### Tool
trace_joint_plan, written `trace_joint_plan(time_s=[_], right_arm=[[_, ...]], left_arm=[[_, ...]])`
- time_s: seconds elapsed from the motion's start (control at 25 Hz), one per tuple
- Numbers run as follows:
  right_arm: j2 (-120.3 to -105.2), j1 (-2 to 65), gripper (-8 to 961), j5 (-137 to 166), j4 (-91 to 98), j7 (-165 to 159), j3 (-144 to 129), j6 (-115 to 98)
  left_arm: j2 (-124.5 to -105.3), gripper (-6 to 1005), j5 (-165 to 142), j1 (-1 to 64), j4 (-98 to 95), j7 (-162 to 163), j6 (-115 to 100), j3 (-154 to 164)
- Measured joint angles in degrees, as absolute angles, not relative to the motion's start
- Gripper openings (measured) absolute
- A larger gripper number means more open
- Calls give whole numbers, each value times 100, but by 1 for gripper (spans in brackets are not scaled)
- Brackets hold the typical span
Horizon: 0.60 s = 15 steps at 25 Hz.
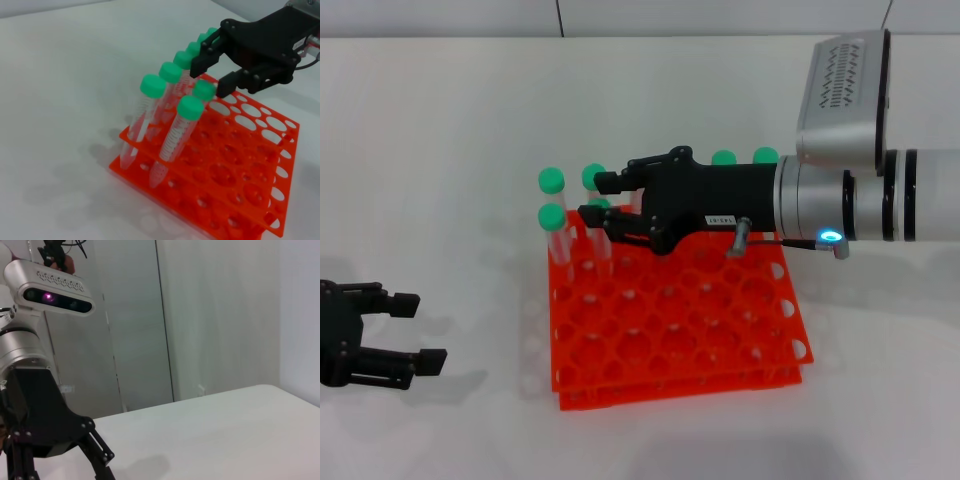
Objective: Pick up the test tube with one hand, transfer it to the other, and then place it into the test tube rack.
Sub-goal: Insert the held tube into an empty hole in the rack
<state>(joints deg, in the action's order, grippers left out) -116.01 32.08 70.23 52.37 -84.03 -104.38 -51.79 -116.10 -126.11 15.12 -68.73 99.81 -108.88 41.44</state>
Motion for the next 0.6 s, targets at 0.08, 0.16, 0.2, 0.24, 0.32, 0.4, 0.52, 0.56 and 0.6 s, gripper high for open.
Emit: trace_joint_plan(time_s=[0.08, 0.16, 0.2, 0.24, 0.32, 0.4, 0.52, 0.56, 0.6], right_arm=[[-11602, 3208, 361, 7023, 5246, -8397, -10444, -5188], [-11602, 3208, 380, 7023, 5247, -8393, -10440, -5208], [-11601, 3208, 399, 7023, 5248, -8389, -10436, -5225], [-11602, 3208, 417, 7023, 5250, -8387, -10434, -5235], [-11600, 3207, 454, 7023, 5259, -8384, -10426, -5252], [-11595, 3184, 491, 7023, 5288, -8383, -10416, -5286], [-11567, 3007, 547, 7022, 5493, -8381, -10389, -5355], [-11552, 2919, 565, 7030, 5601, -8380, -10362, -5390], [-11548, 2844, 584, 7043, 5682, -8379, -10328, -5442]], left_arm=[[-11609, 893, -12611, 1512, -6873, 9970, -10886, 4141], [-11609, 893, -12610, 1512, -6873, 9965, -10884, 4140], [-11609, 893, -12607, 1512, -6873, 9965, -10884, 4139], [-11609, 893, -12599, 1512, -6873, 9965, -10883, 4136], [-11609, 893, -12588, 1512, -6873, 9961, -10882, 4110], [-11610, 892, -12574, 1510, -6873, 9953, -10880, 4077], [-11609, 892, -12543, 1502, -6874, 9941, -10880, 4069], [-11609, 892, -12521, 1496, -6873, 9925, -10881, 4069], [-11610, 893, -12489, 1482, -6873, 9898, -10882, 4069]])
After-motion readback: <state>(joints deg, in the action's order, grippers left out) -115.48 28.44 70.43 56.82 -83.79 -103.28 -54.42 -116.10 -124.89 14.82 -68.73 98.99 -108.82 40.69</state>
